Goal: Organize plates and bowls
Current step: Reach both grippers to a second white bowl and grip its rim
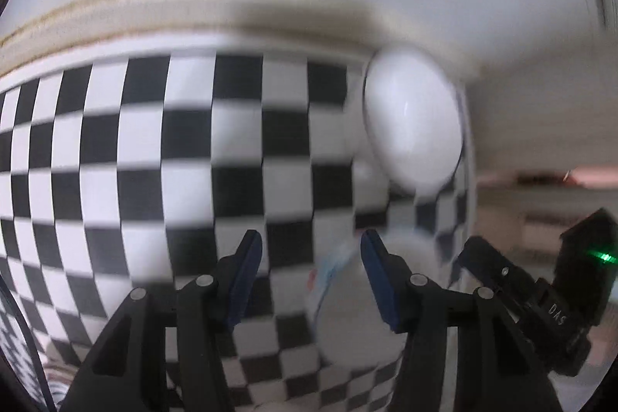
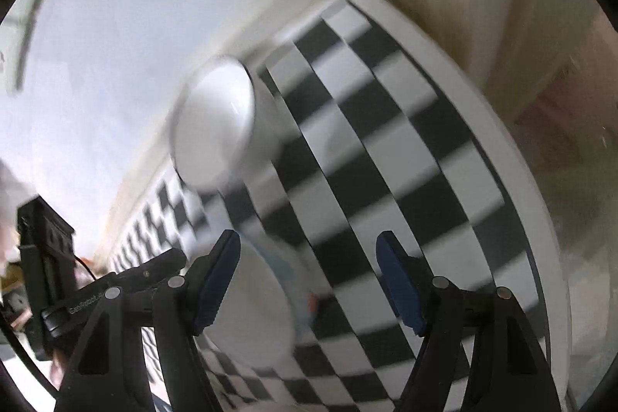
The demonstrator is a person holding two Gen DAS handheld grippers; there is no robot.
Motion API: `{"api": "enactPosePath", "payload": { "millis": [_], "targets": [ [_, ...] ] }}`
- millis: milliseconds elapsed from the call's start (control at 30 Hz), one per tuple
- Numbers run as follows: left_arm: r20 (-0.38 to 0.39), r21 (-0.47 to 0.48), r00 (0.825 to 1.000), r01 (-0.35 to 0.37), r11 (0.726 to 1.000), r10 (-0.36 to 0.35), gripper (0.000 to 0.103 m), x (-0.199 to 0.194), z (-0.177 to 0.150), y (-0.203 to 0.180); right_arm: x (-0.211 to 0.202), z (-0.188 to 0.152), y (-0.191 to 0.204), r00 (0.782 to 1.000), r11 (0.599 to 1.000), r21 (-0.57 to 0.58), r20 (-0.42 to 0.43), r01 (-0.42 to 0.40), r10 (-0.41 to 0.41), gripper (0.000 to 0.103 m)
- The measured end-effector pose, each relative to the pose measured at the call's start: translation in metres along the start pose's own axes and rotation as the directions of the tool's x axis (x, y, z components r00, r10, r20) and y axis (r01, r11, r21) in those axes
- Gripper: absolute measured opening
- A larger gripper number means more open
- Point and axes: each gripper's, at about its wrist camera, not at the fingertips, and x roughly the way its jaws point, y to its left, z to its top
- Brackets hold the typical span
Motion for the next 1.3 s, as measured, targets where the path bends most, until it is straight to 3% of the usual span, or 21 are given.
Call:
{"api": "enactPosePath", "payload": {
  "millis": [167, 267, 333, 400, 467, 567, 600, 700, 767, 967, 1300],
  "targets": [
    [0.012, -0.018, 1.000, 0.024, 1.000, -0.024, 0.050, 0.014, 0.046, -0.007, 0.027, 0.041, 0.013, 1.000, 1.000, 0.006, -0.023, -0.011, 0.011, 0.075],
    [-0.008, 0.003, 1.000, 0.024, 1.000, -0.024, 0.050, 0.030, 0.064, -0.016, 0.050, 0.058, 0.019, 0.998, 1.000, -0.003, -0.054, 0.024, -0.025, 0.071],
    [-0.030, 0.031, 1.000, 0.006, 0.999, -0.005, 0.043, 0.040, 0.074, -0.021, 0.062, 0.064, 0.018, 0.996, 0.999, -0.005, -0.072, 0.043, -0.043, 0.059],
    [-0.052, 0.069, 0.998, -0.020, 0.997, 0.023, 0.025, 0.051, 0.078, -0.026, 0.074, 0.069, 0.016, 0.995, 0.999, 0.000, -0.091, 0.051, -0.051, 0.045],
    [-0.058, 0.106, 0.997, -0.045, 0.993, 0.051, 0.014, 0.056, 0.077, -0.030, 0.082, 0.073, 0.017, 0.994, 0.999, 0.007, -0.103, 0.032, -0.031, 0.041],
    [-0.043, 0.133, 0.997, -0.057, 0.989, 0.063, 0.012, 0.055, 0.072, -0.034, 0.084, 0.075, 0.019, 0.994, 1.000, -0.003, -0.111, -0.007, 0.007, 0.027],
    [-0.033, 0.143, 0.997, -0.065, 0.988, 0.071, 0.011, 0.054, 0.069, -0.036, 0.084, 0.075, 0.024, 0.994, 1.000, -0.019, -0.110, 0.003, -0.005, 0.017],
    [-0.016, 0.166, 0.995, -0.094, 0.982, 0.098, 0.011, 0.053, 0.065, -0.046, 0.088, 0.070, 0.047, 0.991, 0.993, -0.082, -0.094, 0.087, -0.094, 0.014],
    [-0.004, 0.175, 0.994, -0.109, 0.978, 0.112, 0.011, 0.048, 0.062, -0.049, 0.089, 0.069, 0.054, 0.990, 0.989, -0.101, -0.090, 0.104, -0.113, 0.013],
    [0.037, 0.204, 0.993, -0.120, 0.972, 0.115, 0.011, 0.031, 0.049, -0.057, 0.071, 0.061, 0.060, 0.992, 0.989, -0.117, -0.073, 0.091, -0.100, 0.011],
    [0.118, 0.226, 0.990, -0.101, 0.969, 0.076, 0.011, -0.048, 0.012, -0.049, 0.022, 0.038, 0.090, 0.996, 0.977, -0.196, -0.001, 0.087, -0.089, 0.011]
  ]
}}
